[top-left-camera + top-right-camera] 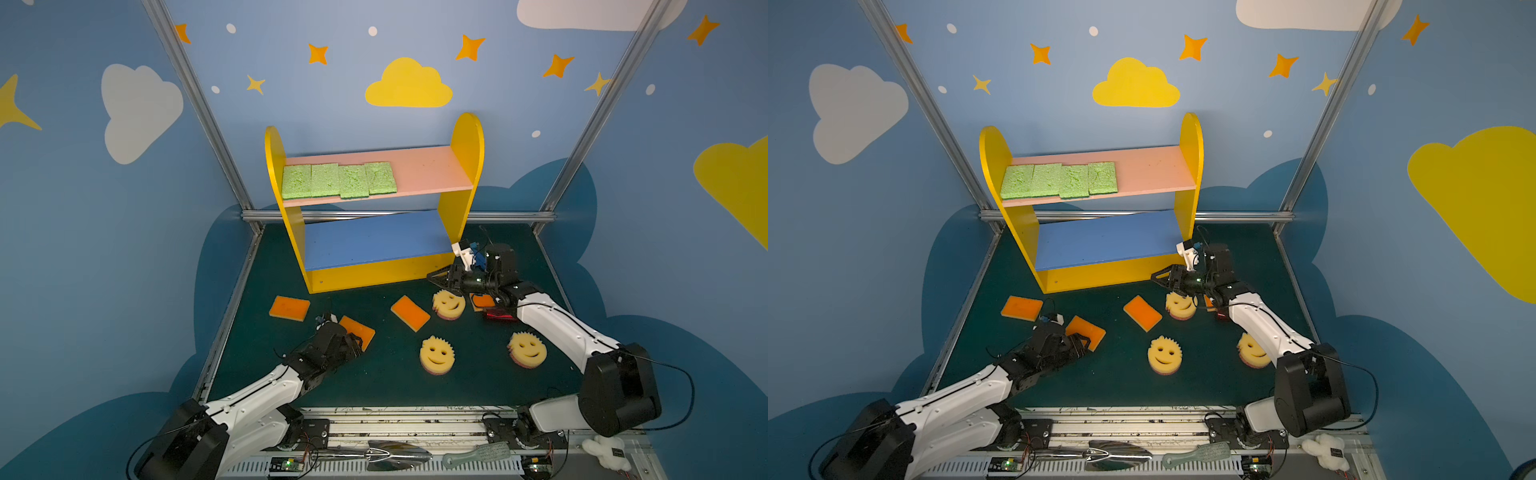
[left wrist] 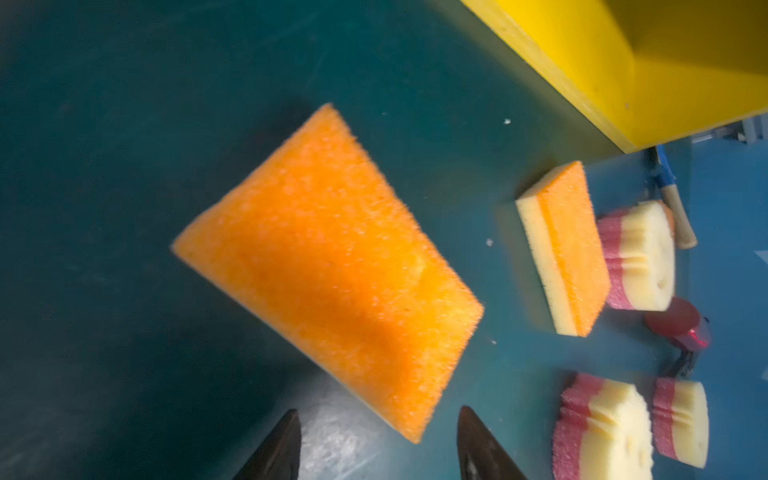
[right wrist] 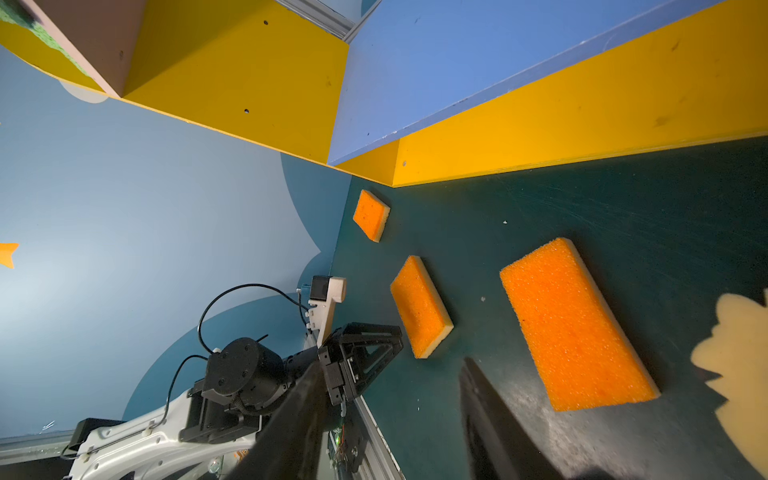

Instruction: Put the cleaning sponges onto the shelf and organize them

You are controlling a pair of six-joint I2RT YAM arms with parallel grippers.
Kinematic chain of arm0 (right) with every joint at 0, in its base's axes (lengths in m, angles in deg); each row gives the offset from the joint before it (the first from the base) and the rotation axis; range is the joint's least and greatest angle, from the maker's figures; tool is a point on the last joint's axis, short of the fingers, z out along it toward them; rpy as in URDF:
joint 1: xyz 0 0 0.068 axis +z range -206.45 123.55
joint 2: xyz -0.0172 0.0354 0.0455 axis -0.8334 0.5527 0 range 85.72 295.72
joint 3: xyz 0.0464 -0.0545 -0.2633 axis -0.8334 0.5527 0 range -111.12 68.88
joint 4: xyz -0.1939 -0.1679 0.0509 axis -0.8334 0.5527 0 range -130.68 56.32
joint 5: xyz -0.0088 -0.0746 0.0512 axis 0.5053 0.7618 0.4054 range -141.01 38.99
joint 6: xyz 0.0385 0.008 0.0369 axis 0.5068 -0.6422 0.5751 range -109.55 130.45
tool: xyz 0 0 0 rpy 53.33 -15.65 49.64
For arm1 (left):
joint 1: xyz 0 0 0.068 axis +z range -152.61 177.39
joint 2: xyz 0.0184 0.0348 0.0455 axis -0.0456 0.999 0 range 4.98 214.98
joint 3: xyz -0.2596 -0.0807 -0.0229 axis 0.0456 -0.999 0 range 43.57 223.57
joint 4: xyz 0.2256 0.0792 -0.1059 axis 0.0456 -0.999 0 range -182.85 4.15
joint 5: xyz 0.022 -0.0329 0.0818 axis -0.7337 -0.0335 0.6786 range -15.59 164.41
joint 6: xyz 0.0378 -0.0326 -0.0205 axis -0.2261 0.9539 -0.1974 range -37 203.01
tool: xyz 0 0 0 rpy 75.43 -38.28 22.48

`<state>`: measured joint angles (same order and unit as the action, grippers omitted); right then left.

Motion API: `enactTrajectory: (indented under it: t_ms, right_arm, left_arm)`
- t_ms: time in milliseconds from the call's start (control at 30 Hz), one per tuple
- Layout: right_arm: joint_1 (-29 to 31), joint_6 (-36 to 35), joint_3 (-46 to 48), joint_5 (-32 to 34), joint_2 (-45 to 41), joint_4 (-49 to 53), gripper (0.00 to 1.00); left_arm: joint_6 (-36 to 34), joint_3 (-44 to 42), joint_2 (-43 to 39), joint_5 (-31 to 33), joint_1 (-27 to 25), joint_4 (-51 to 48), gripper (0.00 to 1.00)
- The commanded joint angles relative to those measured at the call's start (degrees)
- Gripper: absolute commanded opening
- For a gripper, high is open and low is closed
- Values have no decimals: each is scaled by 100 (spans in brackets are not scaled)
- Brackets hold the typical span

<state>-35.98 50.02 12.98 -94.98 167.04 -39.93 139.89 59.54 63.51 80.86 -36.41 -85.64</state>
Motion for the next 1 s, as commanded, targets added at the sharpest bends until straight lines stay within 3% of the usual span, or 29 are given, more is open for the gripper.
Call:
enactTrajectory:
  t_ms: [0, 200, 533, 633, 767, 933, 967]
  right_arm:
    - [19, -101, 62, 43, 34, 27, 52]
    - [27, -59, 62, 24, 86, -34, 52]
    - [26, -97, 79, 50, 128, 4, 52]
    - [23, -103, 83, 43, 139, 8, 52]
    - [19, -138, 79, 48, 139, 31, 52]
    - [18, -191, 62, 13, 139, 102, 52]
    - [19, -189, 62, -7, 147, 97, 54]
  left_arm:
    - [251, -110, 18, 286, 47, 126, 61]
    - [288, -189, 96, 426, 294, 289, 61]
    - [271, -45, 794, -52, 719, 801, 57]
    - [275, 29, 1086, -135, 757, 945, 51]
    - [250, 81, 1297, -197, 779, 1121, 34]
    - [68, 207, 1221, -215, 795, 976, 24]
    - [28, 222, 1160, -224, 796, 941, 18]
